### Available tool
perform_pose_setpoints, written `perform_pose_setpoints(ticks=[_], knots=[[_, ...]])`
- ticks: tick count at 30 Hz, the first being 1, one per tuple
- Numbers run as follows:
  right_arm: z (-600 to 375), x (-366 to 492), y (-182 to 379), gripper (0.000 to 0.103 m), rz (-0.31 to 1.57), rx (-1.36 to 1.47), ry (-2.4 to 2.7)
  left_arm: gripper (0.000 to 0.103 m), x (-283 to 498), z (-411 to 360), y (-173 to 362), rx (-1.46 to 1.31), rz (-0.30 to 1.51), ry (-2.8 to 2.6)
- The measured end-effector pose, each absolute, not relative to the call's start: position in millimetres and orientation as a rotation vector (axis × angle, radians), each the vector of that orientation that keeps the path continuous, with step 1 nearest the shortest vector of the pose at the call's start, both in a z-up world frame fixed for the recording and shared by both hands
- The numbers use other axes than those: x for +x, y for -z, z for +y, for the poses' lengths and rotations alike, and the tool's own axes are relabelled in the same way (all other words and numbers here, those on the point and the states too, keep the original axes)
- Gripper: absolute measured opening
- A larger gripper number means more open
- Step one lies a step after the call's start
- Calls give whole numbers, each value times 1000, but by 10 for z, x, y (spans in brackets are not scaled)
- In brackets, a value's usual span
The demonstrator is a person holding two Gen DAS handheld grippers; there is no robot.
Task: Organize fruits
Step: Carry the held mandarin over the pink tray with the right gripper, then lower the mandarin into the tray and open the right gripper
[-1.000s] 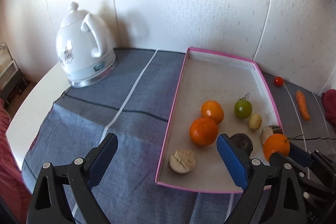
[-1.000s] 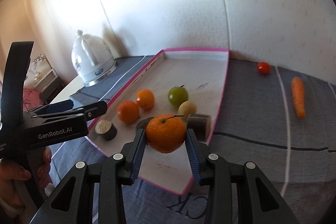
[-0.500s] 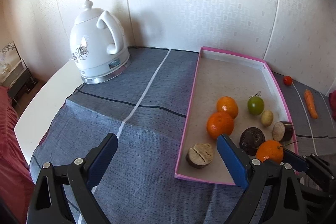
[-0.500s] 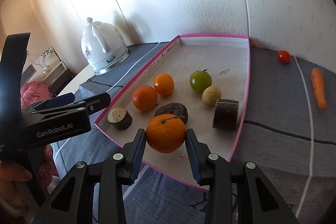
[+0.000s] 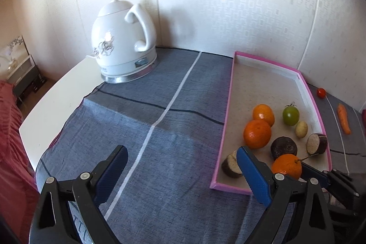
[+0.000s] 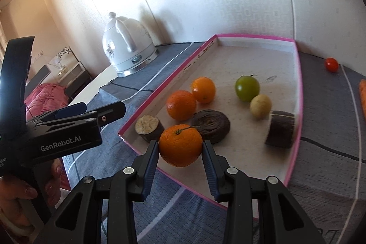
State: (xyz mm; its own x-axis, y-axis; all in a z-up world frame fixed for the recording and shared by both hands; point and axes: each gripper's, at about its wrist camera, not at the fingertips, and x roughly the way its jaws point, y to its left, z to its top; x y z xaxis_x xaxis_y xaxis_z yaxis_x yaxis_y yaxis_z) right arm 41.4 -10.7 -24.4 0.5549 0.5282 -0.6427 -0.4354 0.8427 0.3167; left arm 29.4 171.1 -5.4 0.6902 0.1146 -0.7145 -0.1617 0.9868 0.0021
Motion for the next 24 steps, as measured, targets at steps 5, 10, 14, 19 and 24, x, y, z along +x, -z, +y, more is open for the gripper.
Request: perform_pose_setpoints(ticks=[5, 10, 14, 19, 24], knots=[[-20, 486, 308, 41, 823, 143, -592, 97, 281, 1790, 63, -82, 799, -172], [28, 454, 306, 41, 819, 138, -629, 97, 279, 1812, 55, -89, 792, -179], [23, 434, 287, 41, 815, 138, -635, 97, 283, 1823, 43, -91, 785, -189], [-141, 368, 165, 41, 765, 141, -558, 97, 309, 1780, 49, -94, 793, -177], [-292, 335, 69, 41, 740, 110, -463, 98, 337, 1628, 50, -71, 799, -143]])
